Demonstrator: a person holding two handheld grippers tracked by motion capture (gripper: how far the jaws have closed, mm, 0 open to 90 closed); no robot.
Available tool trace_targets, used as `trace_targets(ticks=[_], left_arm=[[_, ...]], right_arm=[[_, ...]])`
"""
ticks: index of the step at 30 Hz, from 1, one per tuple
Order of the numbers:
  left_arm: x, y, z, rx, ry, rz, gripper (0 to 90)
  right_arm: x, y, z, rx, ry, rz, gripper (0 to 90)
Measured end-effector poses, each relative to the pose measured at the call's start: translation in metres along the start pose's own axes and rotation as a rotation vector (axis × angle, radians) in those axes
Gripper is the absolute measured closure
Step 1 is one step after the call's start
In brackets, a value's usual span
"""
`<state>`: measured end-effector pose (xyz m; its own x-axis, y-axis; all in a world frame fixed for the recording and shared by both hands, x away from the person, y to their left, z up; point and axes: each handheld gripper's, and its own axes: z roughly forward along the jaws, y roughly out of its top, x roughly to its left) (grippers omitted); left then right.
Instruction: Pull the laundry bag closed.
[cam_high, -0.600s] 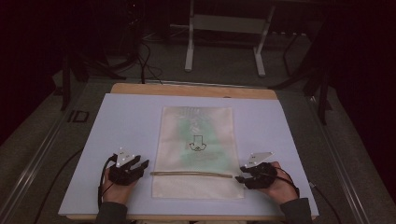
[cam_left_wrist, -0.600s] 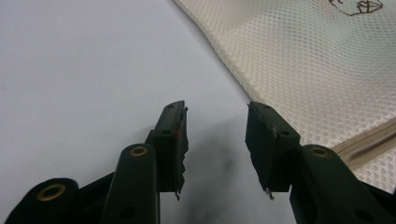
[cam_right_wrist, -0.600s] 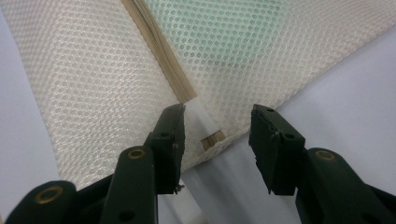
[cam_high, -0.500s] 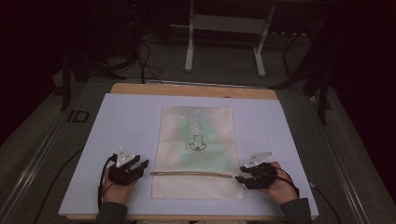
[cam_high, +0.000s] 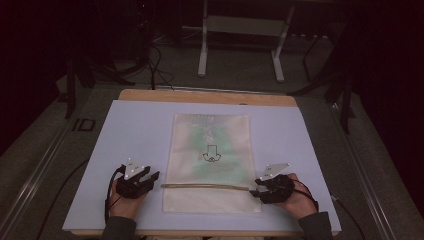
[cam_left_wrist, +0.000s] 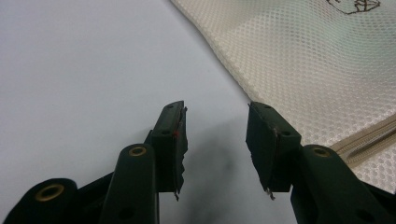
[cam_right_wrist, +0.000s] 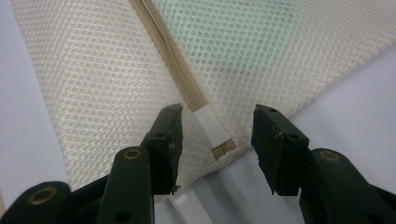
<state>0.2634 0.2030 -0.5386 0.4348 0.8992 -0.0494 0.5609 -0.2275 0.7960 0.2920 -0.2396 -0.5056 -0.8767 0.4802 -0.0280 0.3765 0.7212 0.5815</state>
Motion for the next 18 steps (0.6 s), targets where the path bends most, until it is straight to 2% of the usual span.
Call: trace_targets(ticks=[10, 14, 18], left_arm=[[-0.001, -0.001, 0.000, -0.002, -0.007, 0.001, 56.7], [-0.001, -0.001, 0.000, -0.004, -0.011, 0.004, 56.8], [-0.001, 0.000, 0.000, -0.002, -0.015, 0.009, 57.0]], right_arm=[[0.006, 0.016, 0.002, 0.009, 0.007, -0.051, 53.9], [0.008, 0.026, 0.007, 0.023, 0.025, -0.087, 56.3], [0.009, 0.031, 0.009, 0.017, 0.037, -0.095, 58.3]])
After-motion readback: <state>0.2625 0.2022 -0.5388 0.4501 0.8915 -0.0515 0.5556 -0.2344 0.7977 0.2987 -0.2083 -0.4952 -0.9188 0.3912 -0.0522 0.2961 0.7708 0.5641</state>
